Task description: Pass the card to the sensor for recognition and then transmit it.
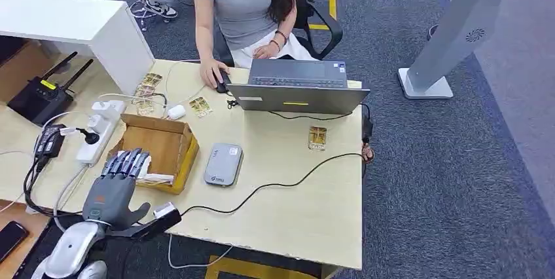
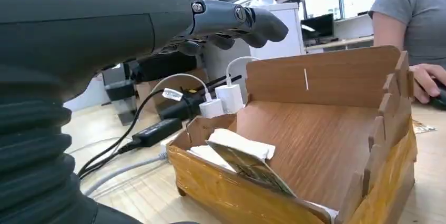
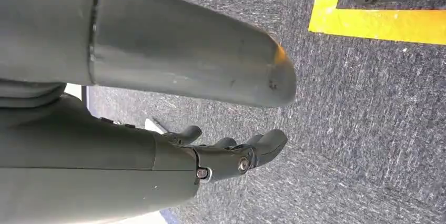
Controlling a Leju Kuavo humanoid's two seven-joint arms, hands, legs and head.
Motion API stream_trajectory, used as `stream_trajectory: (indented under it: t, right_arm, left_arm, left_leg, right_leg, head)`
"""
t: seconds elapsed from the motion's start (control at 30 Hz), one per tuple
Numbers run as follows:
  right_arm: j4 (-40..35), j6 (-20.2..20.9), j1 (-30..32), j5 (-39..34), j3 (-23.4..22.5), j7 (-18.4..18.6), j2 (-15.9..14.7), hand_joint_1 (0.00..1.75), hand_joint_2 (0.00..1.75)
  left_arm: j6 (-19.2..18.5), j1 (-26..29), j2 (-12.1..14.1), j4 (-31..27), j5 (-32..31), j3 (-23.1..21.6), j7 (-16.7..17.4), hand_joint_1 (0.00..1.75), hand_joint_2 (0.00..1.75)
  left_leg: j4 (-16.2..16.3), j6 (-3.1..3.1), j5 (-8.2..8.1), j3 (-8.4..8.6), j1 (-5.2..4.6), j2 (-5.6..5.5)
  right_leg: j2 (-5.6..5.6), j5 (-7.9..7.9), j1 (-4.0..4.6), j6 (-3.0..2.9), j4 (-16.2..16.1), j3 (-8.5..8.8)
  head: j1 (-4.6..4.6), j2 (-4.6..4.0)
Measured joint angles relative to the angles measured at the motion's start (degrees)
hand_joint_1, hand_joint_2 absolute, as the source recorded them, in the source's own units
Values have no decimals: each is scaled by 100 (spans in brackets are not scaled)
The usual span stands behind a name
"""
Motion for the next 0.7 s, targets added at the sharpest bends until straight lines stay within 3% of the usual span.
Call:
stream_trajectory:
  t: [0.7]
  right_arm:
    - [0,88,-13,120,13,26,-18,0,0]
  left_arm:
    - [-171,-607,-238,1008,-151,22,212,5,175]
  left_leg:
    - [0,0,0,0,-1,-1]
  right_leg:
    - [-1,0,0,0,0,0]
  head:
    - [0,0]
